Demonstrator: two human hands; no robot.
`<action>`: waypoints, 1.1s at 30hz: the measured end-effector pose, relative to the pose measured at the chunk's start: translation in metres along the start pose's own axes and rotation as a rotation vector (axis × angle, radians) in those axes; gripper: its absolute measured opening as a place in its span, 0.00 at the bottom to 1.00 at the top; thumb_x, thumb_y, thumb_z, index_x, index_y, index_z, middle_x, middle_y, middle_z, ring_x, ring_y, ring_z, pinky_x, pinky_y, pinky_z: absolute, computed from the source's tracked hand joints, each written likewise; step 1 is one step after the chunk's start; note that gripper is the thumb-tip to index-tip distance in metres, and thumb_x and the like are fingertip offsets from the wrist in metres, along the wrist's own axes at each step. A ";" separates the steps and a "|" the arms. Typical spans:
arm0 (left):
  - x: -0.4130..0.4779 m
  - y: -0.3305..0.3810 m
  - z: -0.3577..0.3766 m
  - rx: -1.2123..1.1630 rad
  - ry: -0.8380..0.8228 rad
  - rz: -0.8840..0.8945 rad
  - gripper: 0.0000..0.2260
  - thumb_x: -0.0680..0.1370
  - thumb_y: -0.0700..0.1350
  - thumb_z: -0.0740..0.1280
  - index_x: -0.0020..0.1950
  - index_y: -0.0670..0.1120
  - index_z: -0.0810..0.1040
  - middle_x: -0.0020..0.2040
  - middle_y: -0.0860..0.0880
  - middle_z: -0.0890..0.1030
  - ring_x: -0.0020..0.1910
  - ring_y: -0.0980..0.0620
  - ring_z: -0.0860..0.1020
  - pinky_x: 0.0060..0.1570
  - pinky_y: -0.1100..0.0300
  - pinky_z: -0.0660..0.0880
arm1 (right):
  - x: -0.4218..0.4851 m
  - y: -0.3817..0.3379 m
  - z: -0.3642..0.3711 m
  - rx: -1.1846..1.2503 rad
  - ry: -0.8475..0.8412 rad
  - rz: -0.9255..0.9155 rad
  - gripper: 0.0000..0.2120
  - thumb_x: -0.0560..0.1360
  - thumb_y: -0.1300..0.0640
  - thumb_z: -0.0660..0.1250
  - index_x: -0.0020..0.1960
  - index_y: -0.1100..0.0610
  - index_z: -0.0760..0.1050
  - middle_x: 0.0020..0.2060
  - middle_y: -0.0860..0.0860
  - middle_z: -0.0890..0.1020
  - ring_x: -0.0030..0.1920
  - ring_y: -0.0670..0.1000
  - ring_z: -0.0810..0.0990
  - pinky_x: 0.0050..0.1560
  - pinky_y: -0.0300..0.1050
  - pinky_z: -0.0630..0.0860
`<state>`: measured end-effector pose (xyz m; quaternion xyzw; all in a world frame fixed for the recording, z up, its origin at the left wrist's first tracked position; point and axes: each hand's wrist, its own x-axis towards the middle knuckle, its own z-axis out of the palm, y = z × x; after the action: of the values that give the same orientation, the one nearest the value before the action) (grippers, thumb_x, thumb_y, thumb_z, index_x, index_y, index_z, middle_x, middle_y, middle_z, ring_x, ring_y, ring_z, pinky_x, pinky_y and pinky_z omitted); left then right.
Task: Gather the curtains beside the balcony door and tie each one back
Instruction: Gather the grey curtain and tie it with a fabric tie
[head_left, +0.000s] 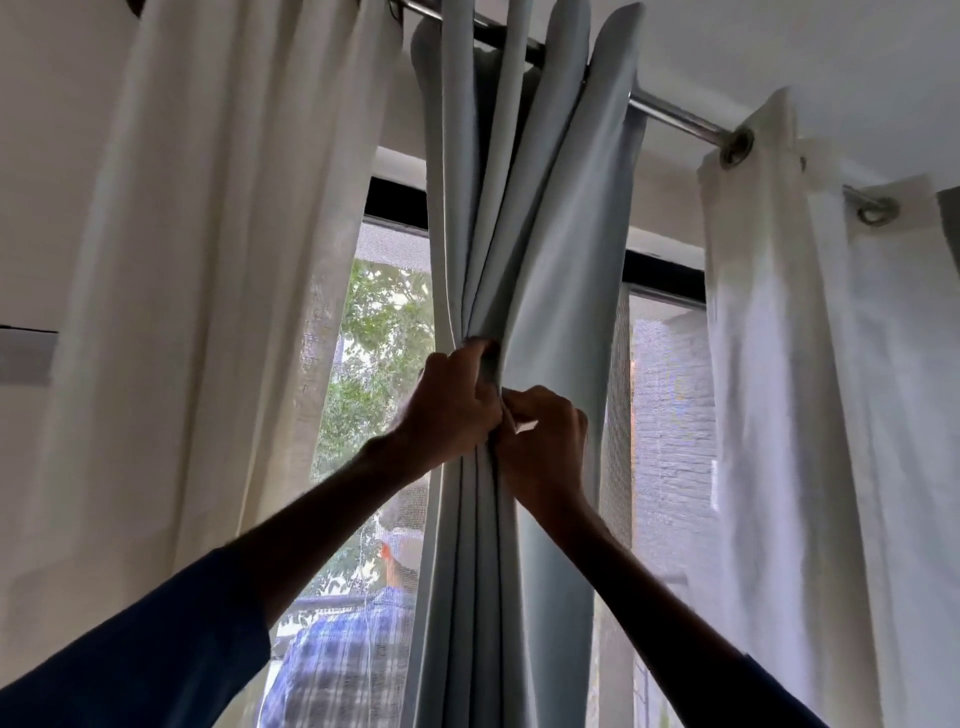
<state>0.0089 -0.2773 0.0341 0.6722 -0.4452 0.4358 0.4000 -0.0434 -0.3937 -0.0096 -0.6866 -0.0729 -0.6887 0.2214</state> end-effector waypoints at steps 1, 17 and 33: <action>-0.004 0.001 0.003 0.000 -0.003 -0.004 0.26 0.75 0.48 0.58 0.73 0.46 0.70 0.54 0.36 0.82 0.45 0.42 0.83 0.42 0.56 0.81 | -0.003 0.000 -0.001 0.022 0.017 0.016 0.11 0.72 0.49 0.68 0.39 0.56 0.83 0.31 0.49 0.81 0.34 0.48 0.81 0.36 0.51 0.77; -0.012 0.025 0.002 -0.196 0.123 -0.120 0.19 0.79 0.43 0.61 0.28 0.42 0.69 0.22 0.49 0.71 0.21 0.56 0.68 0.25 0.60 0.64 | -0.025 -0.023 -0.009 0.004 0.086 -0.018 0.09 0.67 0.64 0.70 0.32 0.53 0.77 0.30 0.48 0.79 0.31 0.48 0.77 0.34 0.51 0.75; -0.025 0.015 0.018 -0.001 0.141 0.155 0.33 0.79 0.32 0.66 0.81 0.40 0.56 0.59 0.34 0.82 0.25 0.60 0.69 0.40 0.58 0.73 | -0.043 0.023 -0.032 -0.028 -0.148 -0.203 0.06 0.76 0.48 0.75 0.49 0.49 0.85 0.36 0.46 0.82 0.39 0.47 0.81 0.37 0.49 0.78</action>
<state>-0.0067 -0.2924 0.0072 0.6033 -0.4669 0.5115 0.3956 -0.0651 -0.4181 -0.0575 -0.7278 -0.1485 -0.6558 0.1347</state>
